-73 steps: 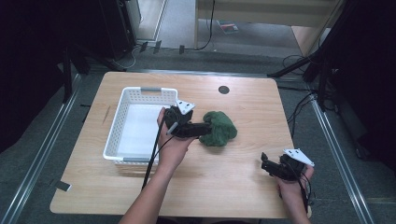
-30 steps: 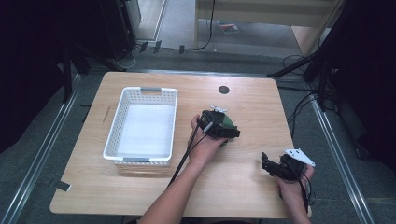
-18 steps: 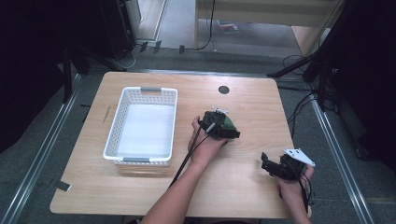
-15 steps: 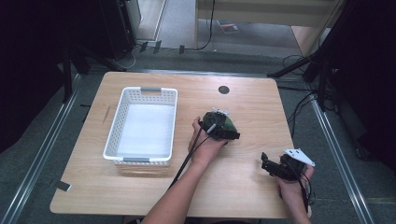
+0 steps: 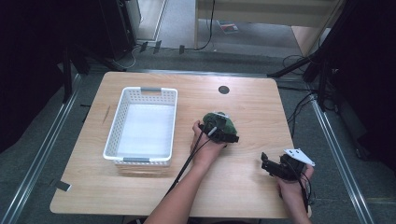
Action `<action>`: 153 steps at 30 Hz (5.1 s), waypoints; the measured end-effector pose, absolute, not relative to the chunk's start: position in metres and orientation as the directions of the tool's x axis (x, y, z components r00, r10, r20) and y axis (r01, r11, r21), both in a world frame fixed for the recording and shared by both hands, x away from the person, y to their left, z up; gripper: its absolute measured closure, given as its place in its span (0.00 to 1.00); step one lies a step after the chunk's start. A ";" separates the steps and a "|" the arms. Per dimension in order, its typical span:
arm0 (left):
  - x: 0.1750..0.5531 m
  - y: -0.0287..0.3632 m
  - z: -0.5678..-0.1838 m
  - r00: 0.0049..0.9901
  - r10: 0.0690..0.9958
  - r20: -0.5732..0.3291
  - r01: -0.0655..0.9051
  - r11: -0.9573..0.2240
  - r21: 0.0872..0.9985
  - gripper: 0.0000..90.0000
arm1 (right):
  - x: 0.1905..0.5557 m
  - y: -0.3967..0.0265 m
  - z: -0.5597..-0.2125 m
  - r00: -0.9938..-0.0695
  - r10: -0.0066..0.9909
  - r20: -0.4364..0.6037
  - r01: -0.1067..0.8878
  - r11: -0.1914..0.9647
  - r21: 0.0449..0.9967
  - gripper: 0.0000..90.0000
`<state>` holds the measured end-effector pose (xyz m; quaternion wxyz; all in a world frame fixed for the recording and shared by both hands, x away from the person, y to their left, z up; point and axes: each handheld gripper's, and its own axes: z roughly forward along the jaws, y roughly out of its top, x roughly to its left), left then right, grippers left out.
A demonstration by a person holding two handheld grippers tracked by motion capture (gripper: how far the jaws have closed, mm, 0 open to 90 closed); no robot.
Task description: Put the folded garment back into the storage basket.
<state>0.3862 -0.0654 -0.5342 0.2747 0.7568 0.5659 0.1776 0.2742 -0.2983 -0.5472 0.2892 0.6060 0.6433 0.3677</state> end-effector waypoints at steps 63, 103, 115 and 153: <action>0.340 0.074 -0.412 0.245 0.967 -0.063 0.596 -0.099 0.797 0.25 | 0.271 -0.299 -0.546 -0.118 0.986 0.115 0.495 -0.042 0.868 0.00; 0.377 0.176 -0.495 0.176 0.984 -0.001 0.759 -0.135 0.636 0.19 | 0.272 -0.299 -0.546 -0.126 0.984 0.130 0.516 -0.047 0.855 0.00; 0.382 0.176 -0.509 0.158 0.986 0.045 0.830 -0.157 0.535 0.14 | 0.271 -0.299 -0.546 -0.132 0.982 0.134 0.513 -0.048 0.857 0.00; 0.305 0.216 -0.447 0.122 0.989 -0.078 0.649 -0.020 0.760 0.00 | 0.272 -0.299 -0.546 -0.132 0.982 0.135 0.518 -0.047 0.854 0.00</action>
